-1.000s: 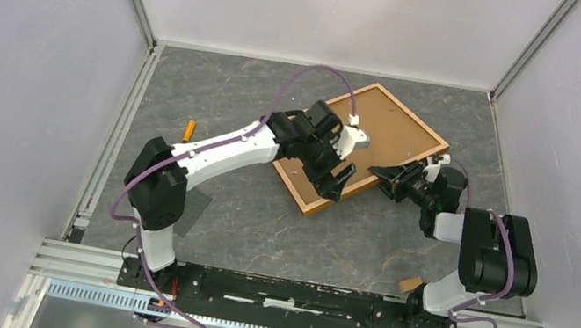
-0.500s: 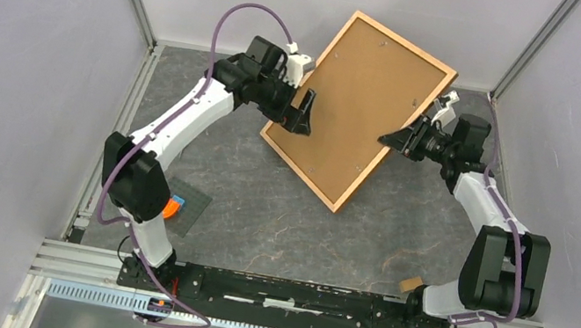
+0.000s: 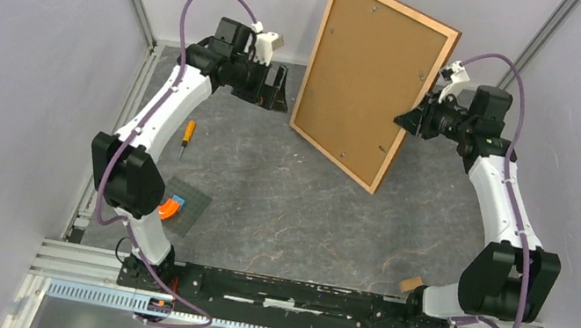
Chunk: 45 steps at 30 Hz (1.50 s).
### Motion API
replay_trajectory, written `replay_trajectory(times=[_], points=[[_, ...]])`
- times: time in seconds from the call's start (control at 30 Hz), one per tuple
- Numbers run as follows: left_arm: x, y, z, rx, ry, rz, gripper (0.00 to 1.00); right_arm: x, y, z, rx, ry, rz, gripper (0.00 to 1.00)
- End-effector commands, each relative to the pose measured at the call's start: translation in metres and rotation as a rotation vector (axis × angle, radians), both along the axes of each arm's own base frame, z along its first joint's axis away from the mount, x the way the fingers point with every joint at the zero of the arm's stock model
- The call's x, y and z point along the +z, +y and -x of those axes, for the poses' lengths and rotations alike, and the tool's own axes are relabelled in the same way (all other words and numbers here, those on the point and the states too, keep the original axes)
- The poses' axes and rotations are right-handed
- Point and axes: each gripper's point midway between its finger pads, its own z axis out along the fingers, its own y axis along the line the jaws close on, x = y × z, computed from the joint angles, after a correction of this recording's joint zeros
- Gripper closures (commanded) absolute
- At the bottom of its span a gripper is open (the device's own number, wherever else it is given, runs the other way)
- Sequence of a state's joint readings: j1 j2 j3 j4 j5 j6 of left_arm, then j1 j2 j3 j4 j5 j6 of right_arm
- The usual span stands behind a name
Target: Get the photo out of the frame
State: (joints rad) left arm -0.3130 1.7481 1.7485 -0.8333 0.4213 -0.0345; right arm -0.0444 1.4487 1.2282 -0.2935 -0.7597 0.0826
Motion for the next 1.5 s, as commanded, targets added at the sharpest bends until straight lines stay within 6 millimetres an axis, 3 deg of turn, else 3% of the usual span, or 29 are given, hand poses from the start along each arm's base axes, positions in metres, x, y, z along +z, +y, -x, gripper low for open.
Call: replay_trajectory(times=[0.0, 0.13, 0.27, 0.4, 0.5, 0.6, 0.7, 0.77, 0.9, 1.07, 1.27, 1.47], points=[[0.041, 0.01, -0.003, 0.037, -0.066, 0.045, 0.0, 0.061, -0.034, -0.023, -0.062, -0.341, 0.297, 1.0], [0.05, 0.022, -0.002, 0.031, -0.064, 0.028, 0.0, 0.081, -0.028, -0.017, -0.033, -0.46, 0.426, 1.0], [0.058, 0.03, 0.011, -0.002, -0.054, 0.023, 0.0, 0.09, -0.01, -0.001, 0.014, -0.551, 0.559, 1.0], [0.077, 0.039, 0.026, -0.015, -0.018, 0.118, 0.0, 0.085, 0.004, 0.017, 0.02, -0.607, 0.683, 1.0], [0.108, 0.047, 0.034, 0.008, 0.004, 0.288, 0.0, 0.074, 0.013, 0.027, 0.014, -0.604, 0.762, 1.0], [0.131, 0.069, 0.037, 0.057, -0.062, 0.312, 0.0, 0.065, 0.027, 0.037, 0.017, -0.626, 0.837, 1.0], [0.149, 0.099, 0.037, 0.158, -0.103, 0.339, 0.0, 0.044, 0.045, 0.054, 0.053, -0.646, 0.914, 1.0], [0.158, 0.105, 0.042, 0.181, -0.123, 0.334, 0.0, 0.029, 0.058, 0.065, 0.087, -0.652, 0.957, 1.0], [0.189, 0.089, 0.068, 0.085, -0.166, 0.414, 0.0, -0.005, 0.076, 0.085, 0.163, -0.647, 1.026, 1.0], [0.206, 0.068, 0.092, 0.025, -0.058, 0.609, 0.0, -0.057, 0.094, 0.109, 0.295, -0.615, 1.092, 1.0], [0.249, 0.051, 0.1, -0.079, -0.008, 0.885, 0.0, -0.123, 0.095, 0.135, 0.427, -0.576, 1.189, 1.0], [0.253, 0.048, 0.095, -0.078, 0.162, 0.997, 0.0, -0.176, 0.092, 0.154, 0.495, -0.55, 1.259, 1.0]])
